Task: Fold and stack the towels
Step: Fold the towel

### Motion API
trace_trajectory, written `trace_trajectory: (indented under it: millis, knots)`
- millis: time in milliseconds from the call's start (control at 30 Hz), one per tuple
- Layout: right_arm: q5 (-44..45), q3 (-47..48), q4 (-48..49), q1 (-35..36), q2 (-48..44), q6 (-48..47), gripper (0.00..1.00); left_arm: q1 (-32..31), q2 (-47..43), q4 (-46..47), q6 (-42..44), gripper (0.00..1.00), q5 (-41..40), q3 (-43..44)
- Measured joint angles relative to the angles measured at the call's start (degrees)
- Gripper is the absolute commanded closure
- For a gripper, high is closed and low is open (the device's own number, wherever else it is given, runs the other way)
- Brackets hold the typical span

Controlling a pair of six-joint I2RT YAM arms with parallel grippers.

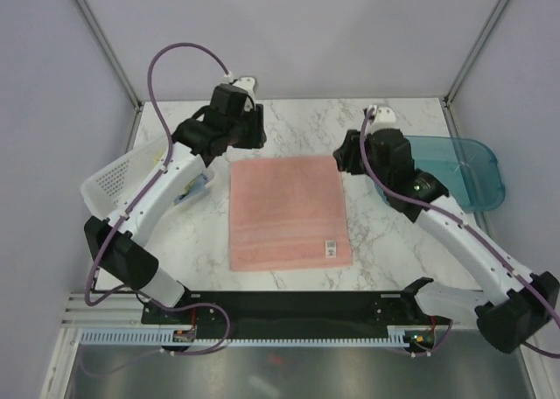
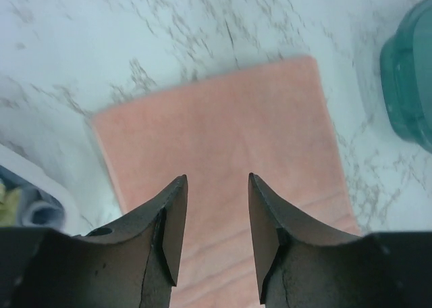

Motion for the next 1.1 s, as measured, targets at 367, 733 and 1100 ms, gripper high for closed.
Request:
trace_trajectory:
  millis: [367, 733, 1100]
  knots:
    - [-27.1, 32.4, -2.9, -19.5, 38.2, -27.1, 0.48, 12.3, 17.6, 2.3, 20.5, 0.54, 11.1, 8.1]
    - [-38.3, 47.8, -16.6, -24.0, 62.7, -38.9, 0.58, 17.1, 31.6, 1.7, 27.1, 0.55, 15.4, 12.3]
    - [-40.5, 56.0, -24.0, -25.6, 72.5, -44.9, 0.60, 19.8, 34.9, 1.6, 32.0, 0.57, 16.7, 14.5]
